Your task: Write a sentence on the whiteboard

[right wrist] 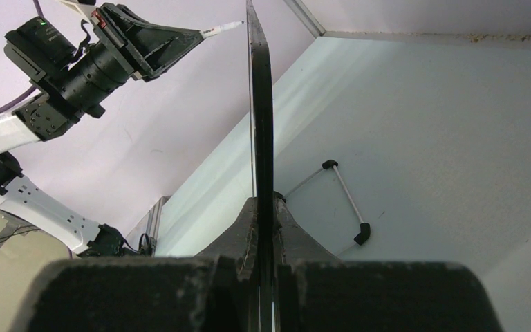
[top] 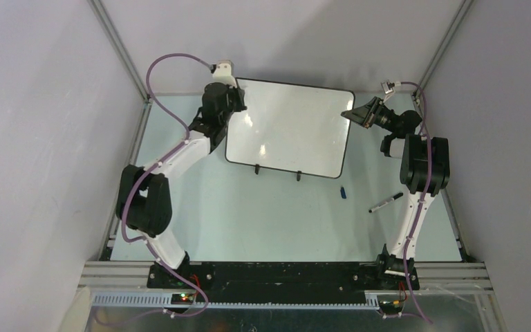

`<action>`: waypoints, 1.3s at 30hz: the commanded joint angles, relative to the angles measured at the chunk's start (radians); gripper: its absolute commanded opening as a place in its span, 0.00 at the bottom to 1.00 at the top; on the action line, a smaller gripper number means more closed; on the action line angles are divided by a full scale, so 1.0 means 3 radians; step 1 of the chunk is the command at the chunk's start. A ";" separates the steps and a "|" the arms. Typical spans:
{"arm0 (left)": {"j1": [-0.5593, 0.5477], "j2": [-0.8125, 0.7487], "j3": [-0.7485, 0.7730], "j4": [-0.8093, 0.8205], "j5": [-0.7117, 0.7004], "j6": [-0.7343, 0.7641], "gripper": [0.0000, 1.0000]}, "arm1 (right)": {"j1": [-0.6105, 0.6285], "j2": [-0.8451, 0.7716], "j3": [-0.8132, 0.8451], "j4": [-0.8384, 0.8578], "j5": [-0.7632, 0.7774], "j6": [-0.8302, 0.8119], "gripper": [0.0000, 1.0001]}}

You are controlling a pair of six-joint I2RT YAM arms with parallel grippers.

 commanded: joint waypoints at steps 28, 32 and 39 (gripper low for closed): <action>0.0081 0.0129 0.0315 -0.0142 -0.0115 -0.0065 0.00 | 0.0043 -0.0199 -0.0003 0.0157 -0.0128 0.0002 0.00; 0.0102 0.0134 0.0323 -0.0155 -0.0119 -0.0091 0.00 | 0.0039 -0.0199 -0.0004 0.0154 -0.0131 0.0000 0.00; 0.0108 0.0124 0.0319 -0.0189 -0.0143 -0.0112 0.00 | 0.0039 -0.0201 -0.0004 0.0154 -0.0134 -0.0001 0.00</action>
